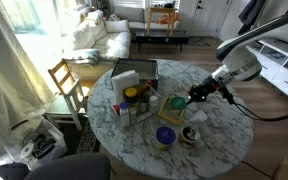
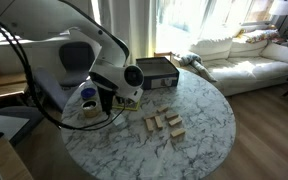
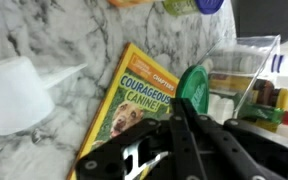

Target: Swap the lids on the can

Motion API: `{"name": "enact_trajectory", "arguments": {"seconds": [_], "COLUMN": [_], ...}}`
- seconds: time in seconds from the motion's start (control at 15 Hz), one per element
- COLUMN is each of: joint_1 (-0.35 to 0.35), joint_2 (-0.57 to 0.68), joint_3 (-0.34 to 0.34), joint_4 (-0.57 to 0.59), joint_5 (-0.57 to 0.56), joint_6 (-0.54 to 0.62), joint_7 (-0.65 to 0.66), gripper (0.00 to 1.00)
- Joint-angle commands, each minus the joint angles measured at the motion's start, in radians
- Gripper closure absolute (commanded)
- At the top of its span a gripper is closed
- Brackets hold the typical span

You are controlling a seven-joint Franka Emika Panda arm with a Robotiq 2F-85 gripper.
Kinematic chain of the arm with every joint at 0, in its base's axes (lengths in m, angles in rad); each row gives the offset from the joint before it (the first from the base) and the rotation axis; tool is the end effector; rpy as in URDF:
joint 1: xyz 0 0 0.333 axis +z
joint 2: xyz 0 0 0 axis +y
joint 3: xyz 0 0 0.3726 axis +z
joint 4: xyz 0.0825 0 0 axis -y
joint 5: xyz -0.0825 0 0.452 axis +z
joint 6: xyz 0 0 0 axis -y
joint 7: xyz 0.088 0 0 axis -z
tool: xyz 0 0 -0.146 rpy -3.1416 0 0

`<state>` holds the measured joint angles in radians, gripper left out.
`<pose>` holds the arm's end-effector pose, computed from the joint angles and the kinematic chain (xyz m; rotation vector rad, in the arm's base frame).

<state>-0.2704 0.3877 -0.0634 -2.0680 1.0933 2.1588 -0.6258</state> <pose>0.6249 -0.1484 0.2077 -2.2679 0.5622 -0.1630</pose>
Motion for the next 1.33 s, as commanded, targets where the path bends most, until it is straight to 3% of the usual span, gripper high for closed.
{"name": "enact_trajectory", "arguments": {"seconds": [0.0, 0.33, 0.6, 1.27], "joint_1": [0.003, 0.021, 0.030, 0.061], "joint_2": [-0.043, -0.037, -0.033, -0.008], "joint_3": [-0.026, -0.028, -0.022, -0.005], "joint_4": [-0.027, -0.027, -0.026, -0.026], "joint_5": [-0.100, -0.280, -0.395, -0.419], "joint_6": [-0.158, -0.288, -0.324, -0.251], "joint_7": [-0.086, -0.186, -0.263, -0.248], "gripper": [0.99, 0.99, 0.99, 0.99]}}
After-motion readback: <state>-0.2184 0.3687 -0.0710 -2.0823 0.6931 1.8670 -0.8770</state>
